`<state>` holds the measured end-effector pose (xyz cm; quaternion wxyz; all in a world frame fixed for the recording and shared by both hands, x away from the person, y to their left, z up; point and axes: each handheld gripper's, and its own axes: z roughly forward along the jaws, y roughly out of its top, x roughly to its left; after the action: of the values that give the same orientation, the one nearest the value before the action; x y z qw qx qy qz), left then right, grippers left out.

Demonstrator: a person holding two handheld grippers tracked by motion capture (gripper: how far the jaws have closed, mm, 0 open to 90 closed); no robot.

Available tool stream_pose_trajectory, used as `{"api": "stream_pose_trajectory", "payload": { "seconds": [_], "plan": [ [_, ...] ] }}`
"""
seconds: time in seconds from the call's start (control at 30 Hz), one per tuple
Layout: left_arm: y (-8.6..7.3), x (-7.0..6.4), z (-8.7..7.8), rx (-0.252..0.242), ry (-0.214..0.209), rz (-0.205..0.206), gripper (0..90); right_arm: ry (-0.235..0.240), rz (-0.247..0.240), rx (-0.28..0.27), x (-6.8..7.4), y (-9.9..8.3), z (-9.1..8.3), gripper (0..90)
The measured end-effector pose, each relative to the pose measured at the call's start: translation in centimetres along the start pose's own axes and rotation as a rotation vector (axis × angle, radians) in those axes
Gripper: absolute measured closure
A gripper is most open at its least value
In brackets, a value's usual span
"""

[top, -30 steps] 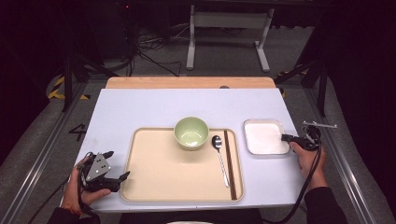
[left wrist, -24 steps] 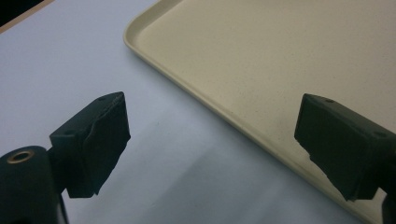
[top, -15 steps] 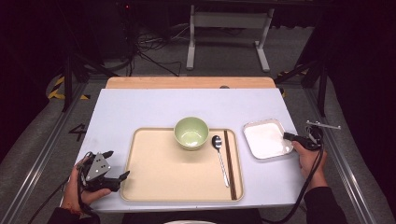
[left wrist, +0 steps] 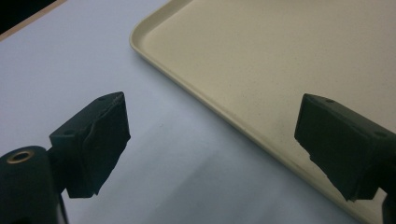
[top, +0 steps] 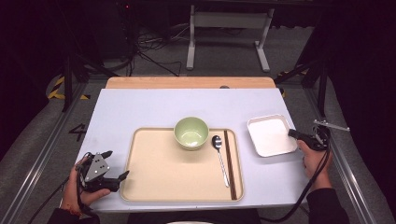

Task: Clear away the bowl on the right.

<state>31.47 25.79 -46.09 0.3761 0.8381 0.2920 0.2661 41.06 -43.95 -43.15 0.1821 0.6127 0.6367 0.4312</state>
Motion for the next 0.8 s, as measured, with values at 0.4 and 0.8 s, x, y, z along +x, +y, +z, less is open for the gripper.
{"api": "stream_pose_trajectory", "payload": {
  "seconds": [0.4, 0.8],
  "plan": [
    [-0.01, 0.09, 0.07, -0.011, -0.007, -0.002, 11.1, 0.005, 0.005, -0.045, -0.36, 0.24, -0.98, 90.0],
    [-0.23, 0.36, -0.14, -0.031, -0.016, -0.016, 11.2, 0.015, -0.021, -0.063, -0.37, 0.72, -1.12, 90.0]
  ]
}}
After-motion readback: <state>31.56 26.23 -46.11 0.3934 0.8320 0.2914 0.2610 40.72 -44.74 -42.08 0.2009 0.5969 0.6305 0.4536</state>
